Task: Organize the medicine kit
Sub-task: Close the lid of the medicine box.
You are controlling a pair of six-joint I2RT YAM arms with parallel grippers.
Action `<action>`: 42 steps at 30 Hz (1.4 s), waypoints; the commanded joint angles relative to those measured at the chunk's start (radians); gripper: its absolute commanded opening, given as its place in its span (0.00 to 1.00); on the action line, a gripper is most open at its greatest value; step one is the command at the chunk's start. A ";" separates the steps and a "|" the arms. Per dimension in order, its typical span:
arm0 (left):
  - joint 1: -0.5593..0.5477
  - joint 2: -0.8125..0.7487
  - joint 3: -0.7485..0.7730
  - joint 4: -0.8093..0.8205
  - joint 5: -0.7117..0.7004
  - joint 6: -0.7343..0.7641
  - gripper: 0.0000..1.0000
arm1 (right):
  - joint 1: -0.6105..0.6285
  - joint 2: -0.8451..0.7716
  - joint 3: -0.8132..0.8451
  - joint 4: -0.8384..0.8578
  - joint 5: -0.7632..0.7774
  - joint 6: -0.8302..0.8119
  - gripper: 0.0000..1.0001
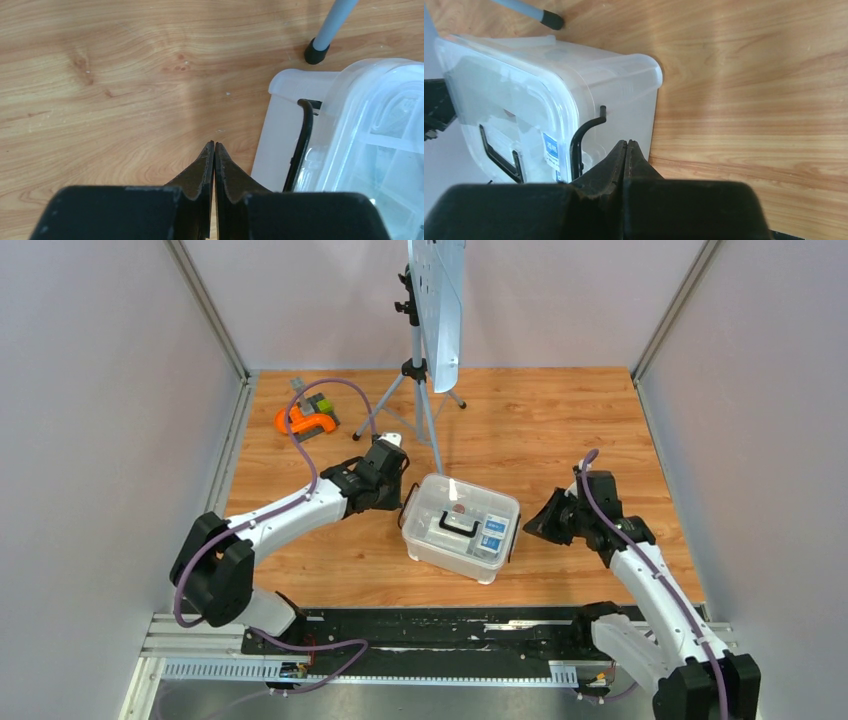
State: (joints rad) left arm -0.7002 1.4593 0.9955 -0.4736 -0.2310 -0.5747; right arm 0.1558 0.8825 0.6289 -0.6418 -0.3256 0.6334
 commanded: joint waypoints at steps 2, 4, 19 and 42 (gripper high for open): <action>-0.006 0.009 0.045 0.064 0.034 0.008 0.08 | 0.101 0.016 0.020 -0.032 0.159 0.113 0.00; -0.018 0.015 0.051 0.067 0.037 0.013 0.08 | 0.128 0.017 0.028 -0.038 0.182 0.131 0.00; -0.181 0.119 0.172 -0.033 -0.047 0.000 0.06 | 0.327 0.129 0.139 -0.048 0.318 0.198 0.00; -0.332 0.236 0.280 -0.066 -0.041 -0.003 0.05 | 0.417 0.293 0.243 0.022 0.324 0.161 0.00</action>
State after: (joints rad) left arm -0.9318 1.6306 1.2560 -0.6483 -0.5217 -0.4877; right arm 0.5301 1.1461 0.8101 -0.8814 0.1028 0.7292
